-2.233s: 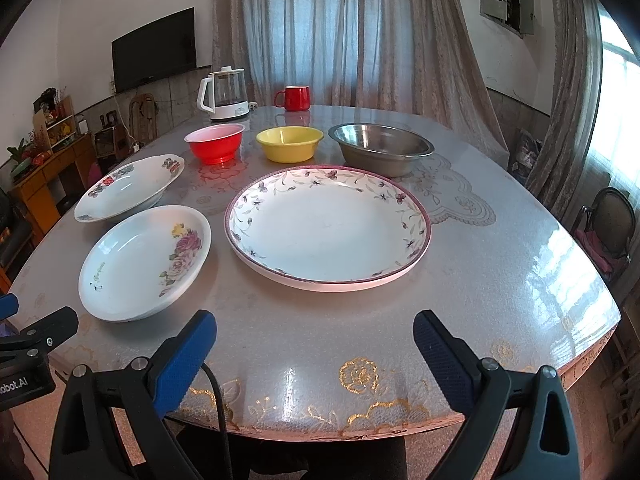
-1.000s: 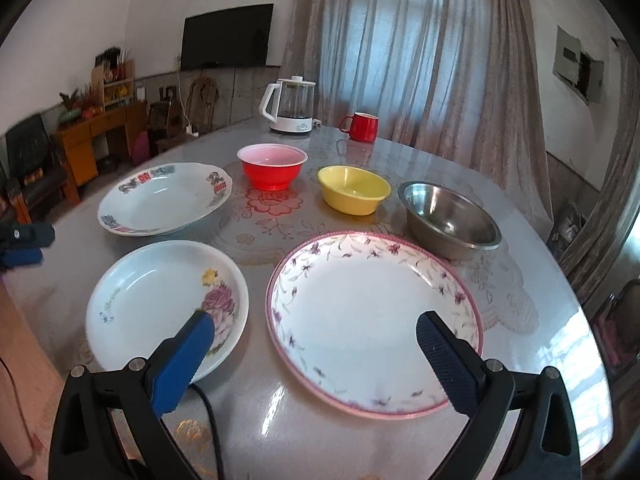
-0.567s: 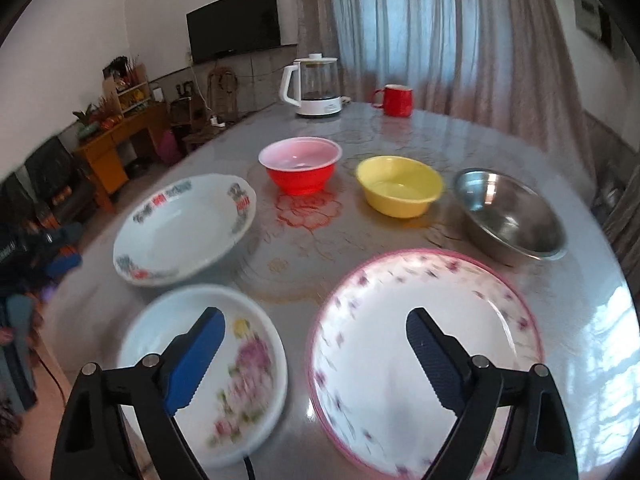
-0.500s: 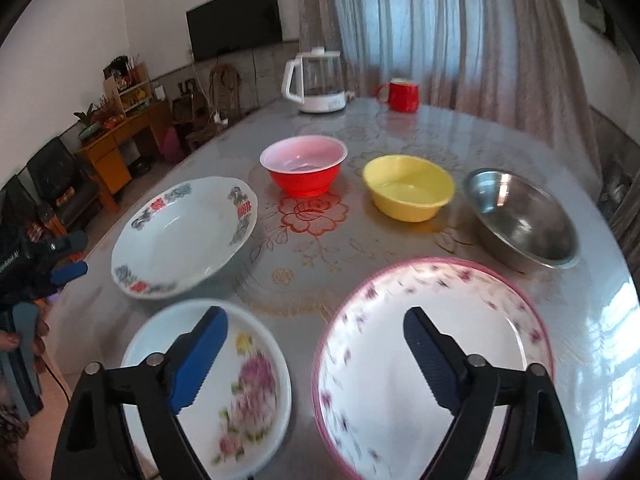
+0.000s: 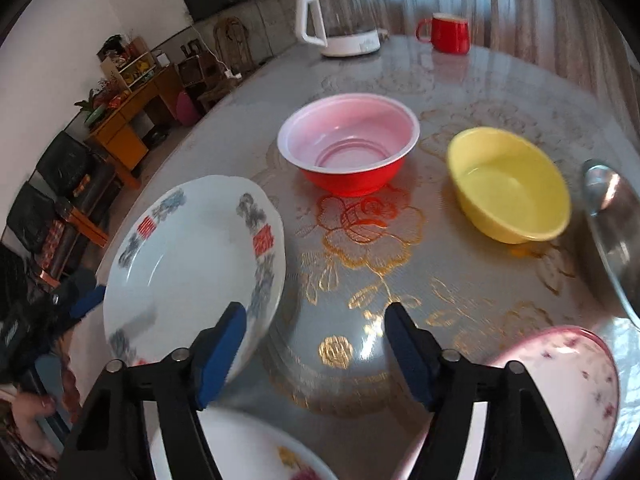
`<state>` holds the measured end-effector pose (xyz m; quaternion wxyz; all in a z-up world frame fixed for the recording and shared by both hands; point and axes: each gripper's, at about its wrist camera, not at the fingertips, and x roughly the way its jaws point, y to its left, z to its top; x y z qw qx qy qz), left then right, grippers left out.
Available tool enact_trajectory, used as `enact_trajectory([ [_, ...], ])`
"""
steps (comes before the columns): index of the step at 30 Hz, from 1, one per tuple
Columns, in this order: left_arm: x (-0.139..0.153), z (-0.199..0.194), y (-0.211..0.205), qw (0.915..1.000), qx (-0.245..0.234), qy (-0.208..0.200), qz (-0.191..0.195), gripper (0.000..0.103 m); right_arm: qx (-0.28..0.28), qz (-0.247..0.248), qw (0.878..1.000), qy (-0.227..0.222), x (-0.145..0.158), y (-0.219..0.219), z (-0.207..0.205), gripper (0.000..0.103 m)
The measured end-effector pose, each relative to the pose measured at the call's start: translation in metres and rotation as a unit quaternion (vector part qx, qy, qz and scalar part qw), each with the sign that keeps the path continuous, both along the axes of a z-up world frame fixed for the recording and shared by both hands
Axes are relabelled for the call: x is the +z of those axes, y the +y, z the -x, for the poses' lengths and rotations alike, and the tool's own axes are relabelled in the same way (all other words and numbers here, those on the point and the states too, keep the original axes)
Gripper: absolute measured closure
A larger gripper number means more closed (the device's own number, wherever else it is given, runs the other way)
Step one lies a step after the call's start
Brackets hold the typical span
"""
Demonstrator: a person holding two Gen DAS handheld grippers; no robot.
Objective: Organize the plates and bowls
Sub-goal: 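Reach the right gripper to the red-patterned white plate rim and grasp, then lift the red-patterned plate with the right gripper toward the pink-rimmed plate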
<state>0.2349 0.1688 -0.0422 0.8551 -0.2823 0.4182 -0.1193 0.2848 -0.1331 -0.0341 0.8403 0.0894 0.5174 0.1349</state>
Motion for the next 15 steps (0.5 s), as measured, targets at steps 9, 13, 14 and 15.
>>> enact_trajectory([
  [9,-0.009,-0.009,-0.004,0.9997,-0.022,0.002,0.009,0.012,0.005,-0.058,0.998,0.039,-0.022,0.012,-0.023,0.054],
  [13,-0.007,-0.009,-0.014,0.9991,-0.040,-0.013,-0.010,0.013,0.014,-0.067,0.997,0.033,-0.023,0.019,-0.026,0.068],
  [14,-0.006,-0.009,-0.017,0.9987,-0.046,-0.017,-0.015,0.013,0.017,-0.072,0.997,0.036,-0.023,0.020,-0.027,0.071],
  [15,-0.006,-0.010,-0.018,0.9984,-0.051,-0.017,-0.020,0.016,0.017,-0.072,0.997,0.032,-0.023,0.022,-0.026,0.072],
])
